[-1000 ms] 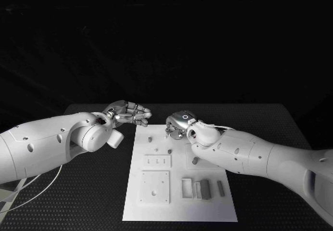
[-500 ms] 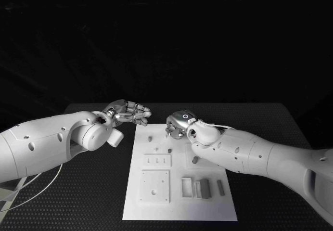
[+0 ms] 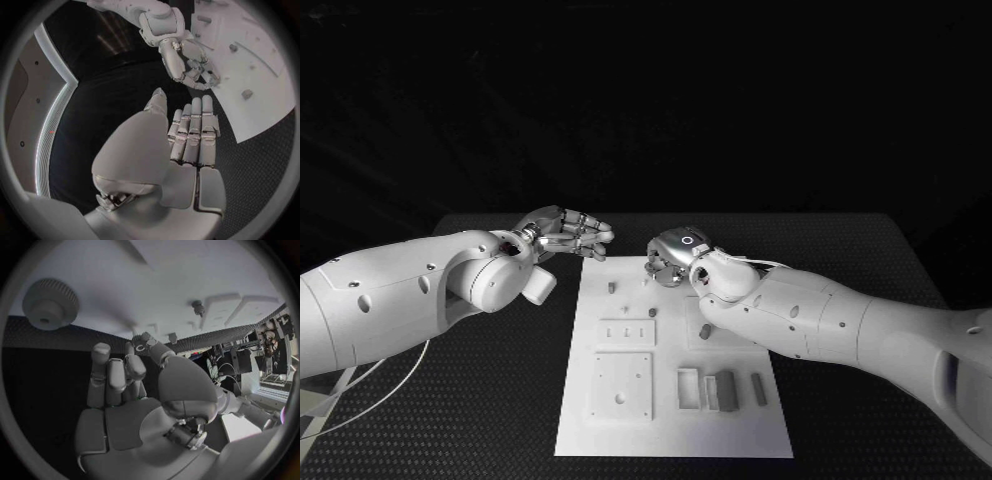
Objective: Assemble the parts on the task board
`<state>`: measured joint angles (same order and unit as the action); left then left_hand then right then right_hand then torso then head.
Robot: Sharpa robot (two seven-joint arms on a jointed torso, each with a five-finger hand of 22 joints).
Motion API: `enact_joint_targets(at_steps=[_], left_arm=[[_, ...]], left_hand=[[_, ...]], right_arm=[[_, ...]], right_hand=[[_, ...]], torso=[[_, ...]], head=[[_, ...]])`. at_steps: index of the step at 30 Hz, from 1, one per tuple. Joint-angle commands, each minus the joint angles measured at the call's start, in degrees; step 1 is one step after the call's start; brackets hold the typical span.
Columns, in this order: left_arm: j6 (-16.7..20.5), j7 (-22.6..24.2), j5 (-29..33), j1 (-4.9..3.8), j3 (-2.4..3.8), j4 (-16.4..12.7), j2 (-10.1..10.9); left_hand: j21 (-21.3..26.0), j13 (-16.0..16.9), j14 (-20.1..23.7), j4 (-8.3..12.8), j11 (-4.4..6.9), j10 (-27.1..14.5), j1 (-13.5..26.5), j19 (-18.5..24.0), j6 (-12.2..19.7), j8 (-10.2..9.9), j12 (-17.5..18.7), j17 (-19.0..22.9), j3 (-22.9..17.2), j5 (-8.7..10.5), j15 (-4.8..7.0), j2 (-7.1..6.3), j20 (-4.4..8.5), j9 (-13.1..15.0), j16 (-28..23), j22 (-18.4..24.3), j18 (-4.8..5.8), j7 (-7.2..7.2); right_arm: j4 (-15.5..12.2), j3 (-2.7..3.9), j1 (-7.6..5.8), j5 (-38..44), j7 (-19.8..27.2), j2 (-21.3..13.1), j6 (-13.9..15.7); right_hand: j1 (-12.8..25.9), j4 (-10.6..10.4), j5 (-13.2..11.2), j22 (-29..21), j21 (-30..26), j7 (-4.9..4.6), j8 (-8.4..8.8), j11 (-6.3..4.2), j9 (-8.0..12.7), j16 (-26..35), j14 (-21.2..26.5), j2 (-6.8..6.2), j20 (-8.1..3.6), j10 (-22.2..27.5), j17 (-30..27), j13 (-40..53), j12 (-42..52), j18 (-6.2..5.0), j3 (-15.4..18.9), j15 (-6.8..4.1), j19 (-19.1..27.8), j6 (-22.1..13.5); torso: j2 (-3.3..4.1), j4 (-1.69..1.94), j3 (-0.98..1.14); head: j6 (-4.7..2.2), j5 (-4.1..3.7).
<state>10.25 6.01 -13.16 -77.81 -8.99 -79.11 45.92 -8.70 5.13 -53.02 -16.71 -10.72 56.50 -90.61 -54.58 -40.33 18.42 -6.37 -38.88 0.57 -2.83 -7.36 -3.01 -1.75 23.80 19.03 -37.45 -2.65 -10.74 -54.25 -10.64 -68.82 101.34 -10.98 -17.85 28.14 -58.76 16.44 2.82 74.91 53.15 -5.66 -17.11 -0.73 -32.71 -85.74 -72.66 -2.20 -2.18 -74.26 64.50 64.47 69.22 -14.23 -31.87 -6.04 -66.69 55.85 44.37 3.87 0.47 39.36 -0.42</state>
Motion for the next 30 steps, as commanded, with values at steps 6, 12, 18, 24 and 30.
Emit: enact_joint_targets(at_steps=[6,12,18,24,30], left_arm=[[-0.82,0.27,-0.14,-0.04,0.03,-0.09,-0.08],[-0.84,0.29,-0.14,-0.04,0.03,-0.05,-0.16],[-0.85,0.28,-0.14,-0.04,0.03,0.05,-0.33],[-0.78,0.2,-0.14,-0.05,0.03,-0.11,-0.24],[-0.81,0.16,-0.14,-0.05,0.03,-0.04,-0.26]], left_hand=[[0.22,-0.06,0.15,0.02,-0.13,0.13,-0.07,0.19,0.1,-0.18,0.2,-0.1,0.26,0.0,-0.11,0.29,-0.03,-0.08,-0.37,0.08,-1.08,-2.56],[0.24,-0.06,0.15,0.02,-0.13,0.14,-0.07,0.19,0.1,-0.18,0.21,-0.1,0.27,0.0,-0.1,0.29,-0.03,-0.08,-0.38,0.09,-1.08,-2.56],[0.25,-0.06,0.14,0.02,-0.13,0.15,-0.08,0.18,0.09,-0.18,0.22,-0.11,0.27,0.0,-0.1,0.29,-0.02,-0.08,-0.41,0.09,-1.08,-2.56],[0.26,-0.07,0.13,0.02,-0.13,0.15,-0.09,0.18,0.1,-0.19,0.23,-0.12,0.28,0.0,-0.1,0.28,-0.03,-0.09,-0.43,0.1,-1.08,-2.56],[0.27,-0.07,0.12,0.02,-0.13,0.15,-0.08,0.17,0.11,-0.19,0.24,-0.13,0.3,0.0,-0.1,0.27,-0.03,-0.09,-0.45,0.1,-1.08,-2.56]], right_arm=[[-0.11,0.0,0.02,0.21,-0.94,0.08,1.3],[0.25,0.0,0.02,0.21,-1.11,0.46,0.79],[0.87,0.0,0.02,-0.2,-0.74,0.96,-0.93],[1.16,0.0,0.03,-0.58,-1.03,1.07,-1.55],[1.47,0.0,0.03,-1.38,-0.93,0.9,-2.17]], right_hand=[[-0.19,0.05,0.0,0.71,0.2,-0.04,0.15,-0.02,-0.11,-0.19,-1.1,-0.37,-0.43,-0.39,0.0,-0.03,-0.33,-0.77,-0.37,-0.71,-0.11,0.33],[-0.15,0.02,0.0,0.71,0.2,-0.04,0.16,-0.02,-0.12,-0.19,-1.11,-0.44,-0.43,-0.35,-0.01,-0.14,-0.43,-0.77,-0.34,-0.71,-0.12,0.33],[-0.07,-0.01,0.0,0.7,0.18,-0.05,0.2,-0.01,-0.13,-0.15,-1.04,-0.6,-0.43,-0.38,-0.16,-0.12,-0.45,-0.77,-0.29,-0.71,-0.13,0.33],[0.06,-0.09,0.0,0.69,0.15,-0.06,0.24,0.0,-0.13,-0.11,-0.98,-0.68,-0.41,-0.35,-0.28,-0.2,-0.56,-0.77,-0.25,-0.7,-0.12,0.3],[0.13,-0.13,0.0,0.68,0.12,-0.07,0.27,0.0,-0.13,-0.06,-0.88,-0.69,-0.4,-0.31,-0.44,-0.26,-0.64,-0.77,-0.24,-0.7,-0.11,0.28]], torso=[[-0.05,0.0,-0.05],[-0.06,0.03,-0.05],[-0.05,0.06,-0.08],[0.06,0.1,-0.02],[-0.05,0.08,-0.06]], head=[[0.05,0.04],[0.04,0.05],[0.13,0.03],[0.08,0.21],[0.37,0.3]])
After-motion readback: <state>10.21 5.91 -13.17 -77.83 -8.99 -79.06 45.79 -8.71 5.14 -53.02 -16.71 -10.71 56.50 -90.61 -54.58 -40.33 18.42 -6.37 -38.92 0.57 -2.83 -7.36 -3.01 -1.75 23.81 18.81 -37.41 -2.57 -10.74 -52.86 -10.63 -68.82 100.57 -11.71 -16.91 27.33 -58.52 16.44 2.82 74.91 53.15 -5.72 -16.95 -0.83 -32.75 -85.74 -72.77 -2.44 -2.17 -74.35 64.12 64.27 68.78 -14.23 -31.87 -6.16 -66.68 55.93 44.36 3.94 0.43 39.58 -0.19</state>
